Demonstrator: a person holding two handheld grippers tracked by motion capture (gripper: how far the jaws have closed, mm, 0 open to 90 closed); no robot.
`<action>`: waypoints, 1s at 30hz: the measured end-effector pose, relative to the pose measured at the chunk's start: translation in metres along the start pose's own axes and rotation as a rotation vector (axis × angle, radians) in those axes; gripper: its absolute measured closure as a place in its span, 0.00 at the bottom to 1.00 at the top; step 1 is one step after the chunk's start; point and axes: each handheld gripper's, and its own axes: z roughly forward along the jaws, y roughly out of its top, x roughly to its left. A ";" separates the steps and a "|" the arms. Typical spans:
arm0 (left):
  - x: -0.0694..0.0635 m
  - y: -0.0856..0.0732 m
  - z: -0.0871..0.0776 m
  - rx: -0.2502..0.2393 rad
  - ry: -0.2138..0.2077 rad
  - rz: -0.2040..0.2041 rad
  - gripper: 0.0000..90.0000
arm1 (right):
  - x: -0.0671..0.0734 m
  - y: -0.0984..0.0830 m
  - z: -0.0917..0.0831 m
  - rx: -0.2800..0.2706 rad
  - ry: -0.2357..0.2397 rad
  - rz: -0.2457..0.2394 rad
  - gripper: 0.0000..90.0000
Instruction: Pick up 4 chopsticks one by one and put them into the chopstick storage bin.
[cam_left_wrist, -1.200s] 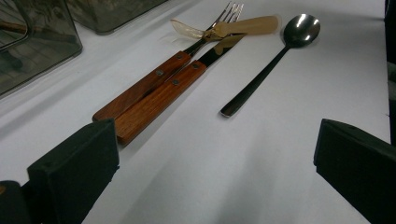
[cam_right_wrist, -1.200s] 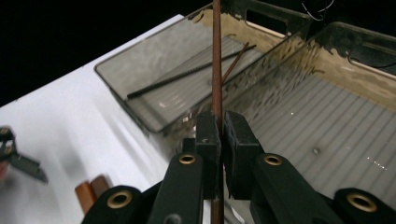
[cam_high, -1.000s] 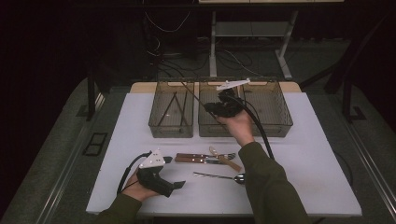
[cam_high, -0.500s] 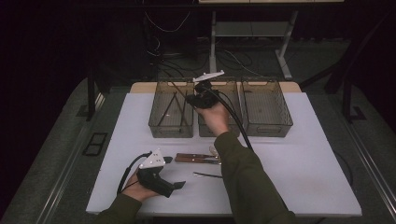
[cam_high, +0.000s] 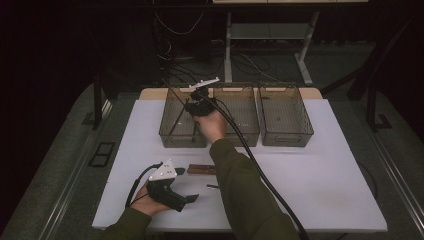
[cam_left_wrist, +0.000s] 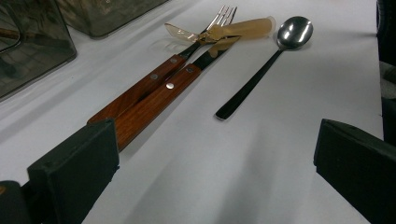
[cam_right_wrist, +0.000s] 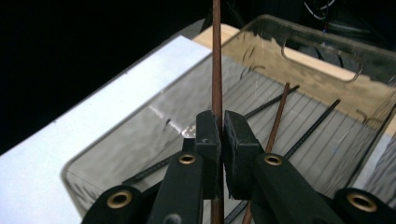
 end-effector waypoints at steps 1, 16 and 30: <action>0.000 0.000 0.000 0.001 0.000 0.003 0.00 | 0.000 -0.001 0.002 0.003 -0.001 0.001 0.95; 0.000 0.000 0.000 0.001 -0.001 0.008 0.00 | -0.003 -0.015 -0.002 0.073 -0.052 -0.019 0.55; 0.000 0.000 0.000 -0.002 0.006 -0.004 0.00 | -0.016 -0.030 -0.057 0.003 0.047 -0.088 0.35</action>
